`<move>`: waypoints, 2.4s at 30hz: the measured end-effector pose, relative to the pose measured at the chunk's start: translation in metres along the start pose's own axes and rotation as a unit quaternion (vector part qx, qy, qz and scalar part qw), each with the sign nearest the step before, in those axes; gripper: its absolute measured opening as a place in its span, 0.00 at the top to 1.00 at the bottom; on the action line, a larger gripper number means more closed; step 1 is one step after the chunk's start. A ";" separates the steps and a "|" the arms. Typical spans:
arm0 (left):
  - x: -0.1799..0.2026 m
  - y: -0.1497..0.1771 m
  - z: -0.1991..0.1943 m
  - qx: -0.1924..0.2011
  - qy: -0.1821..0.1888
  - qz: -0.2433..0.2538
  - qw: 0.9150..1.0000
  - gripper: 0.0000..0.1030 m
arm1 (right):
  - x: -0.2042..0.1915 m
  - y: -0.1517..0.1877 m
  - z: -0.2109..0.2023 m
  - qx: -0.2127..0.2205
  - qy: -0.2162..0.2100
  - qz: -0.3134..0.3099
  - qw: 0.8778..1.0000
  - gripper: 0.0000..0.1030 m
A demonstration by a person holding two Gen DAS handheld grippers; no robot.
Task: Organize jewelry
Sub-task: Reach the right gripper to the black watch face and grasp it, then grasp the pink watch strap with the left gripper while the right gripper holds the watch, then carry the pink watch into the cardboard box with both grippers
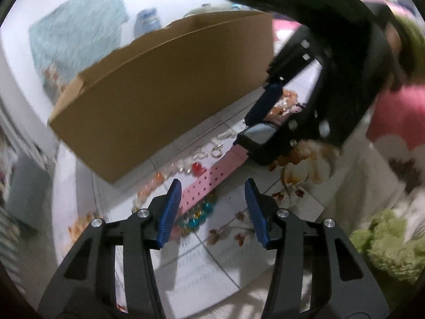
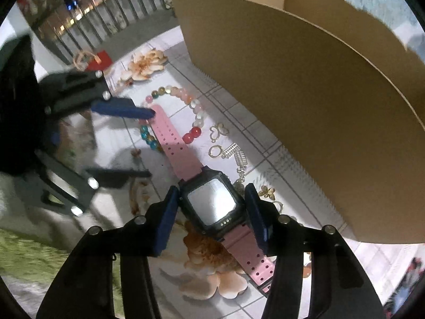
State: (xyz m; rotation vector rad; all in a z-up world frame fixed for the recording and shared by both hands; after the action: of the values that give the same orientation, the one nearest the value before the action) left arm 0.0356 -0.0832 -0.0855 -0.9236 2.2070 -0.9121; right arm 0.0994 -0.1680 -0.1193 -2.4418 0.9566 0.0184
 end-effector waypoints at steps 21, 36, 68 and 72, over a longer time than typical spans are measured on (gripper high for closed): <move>-0.002 -0.012 0.006 0.017 0.009 0.026 0.999 0.95 | -0.016 0.026 -0.037 0.096 0.065 0.060 0.991 0.50; 0.006 -0.028 0.002 0.015 -0.002 0.028 0.999 0.95 | -0.033 0.038 -0.018 0.137 0.179 0.010 0.974 0.61; -0.015 -0.109 -0.071 0.064 0.064 -0.085 0.992 0.96 | -0.043 0.022 -0.084 0.320 0.209 0.149 0.912 0.90; -0.021 -0.120 -0.089 0.084 0.063 -0.088 0.991 0.96 | -0.048 0.010 -0.105 0.342 0.223 0.135 0.903 0.91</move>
State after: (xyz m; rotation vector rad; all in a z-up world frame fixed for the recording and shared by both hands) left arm 0.0308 -0.0979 0.0648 -1.0146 2.1377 -1.2500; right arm 0.0388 -0.1927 -0.0238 -1.6692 1.2295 -0.6902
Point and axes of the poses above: each gripper's, at about its wrist camera, not at the fingertips, and z roughly the way its jaws point, x to its right, y to its underside, the point moved 8 cm from there along z, roughly the way its jaws point, and after that the axes turned 12 degrees about x, right-handed, at the moved point
